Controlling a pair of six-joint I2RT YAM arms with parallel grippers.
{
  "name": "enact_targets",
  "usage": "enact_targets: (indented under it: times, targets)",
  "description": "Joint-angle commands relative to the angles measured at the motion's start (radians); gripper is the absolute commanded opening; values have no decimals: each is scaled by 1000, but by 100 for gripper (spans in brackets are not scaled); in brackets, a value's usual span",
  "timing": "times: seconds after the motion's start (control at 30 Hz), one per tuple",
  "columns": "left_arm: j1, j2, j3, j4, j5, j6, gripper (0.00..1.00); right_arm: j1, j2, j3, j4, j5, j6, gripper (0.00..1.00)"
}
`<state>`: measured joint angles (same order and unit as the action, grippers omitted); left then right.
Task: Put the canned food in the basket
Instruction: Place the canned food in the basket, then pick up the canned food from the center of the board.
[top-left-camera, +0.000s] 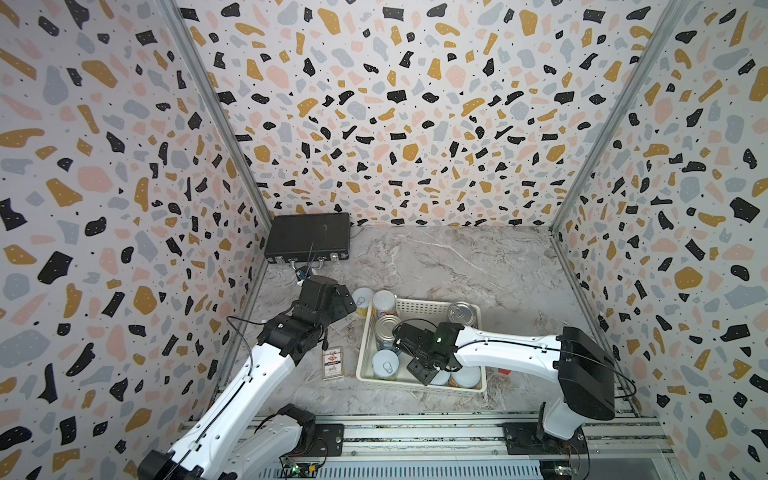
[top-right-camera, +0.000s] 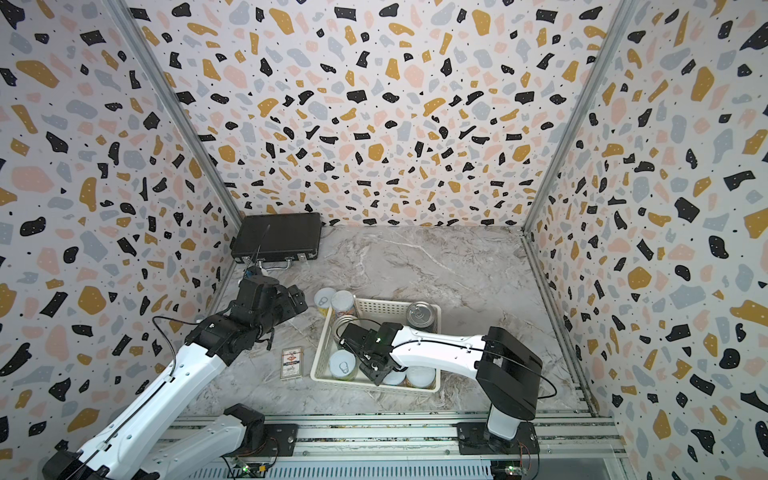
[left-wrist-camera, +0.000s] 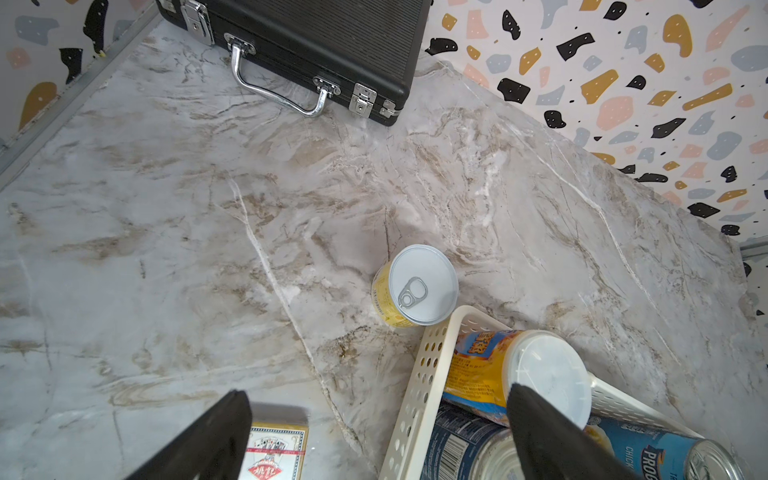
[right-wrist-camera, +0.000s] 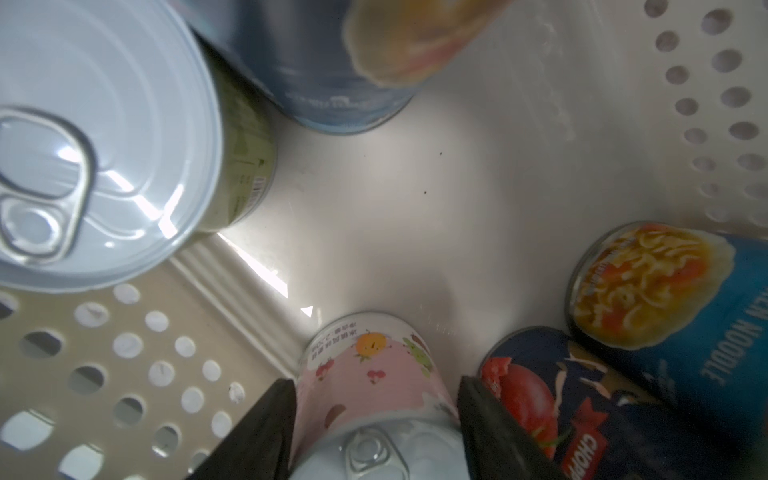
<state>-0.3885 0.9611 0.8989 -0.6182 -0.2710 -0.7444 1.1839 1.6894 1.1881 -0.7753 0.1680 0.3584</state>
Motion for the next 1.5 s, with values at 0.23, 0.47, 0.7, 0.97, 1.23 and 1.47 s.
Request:
enact_targets:
  times: [0.23, 0.47, 0.7, 0.97, 1.23, 1.47]
  targets:
    - [17, 51, 6, 45, 28, 12, 100, 8, -12, 38, -160, -15, -6, 80]
    - [24, 106, 3, 68, 42, 14, 100, 8, -53, 149, -196, 54, -24, 88]
    - [30, 232, 37, 81, 83, 32, 100, 8, -139, 135, -111, 132, -46, 92]
    - [35, 432, 139, 90, 158, 60, 100, 6, -270, -13, 56, 175, -71, 100]
    - [37, 719, 346, 43, 233, 86, 100, 5, -284, -42, 83, 172, -66, 100]
    - [36, 827, 427, -23, 212, 93, 100, 3, -272, -54, 83, 148, -64, 100]
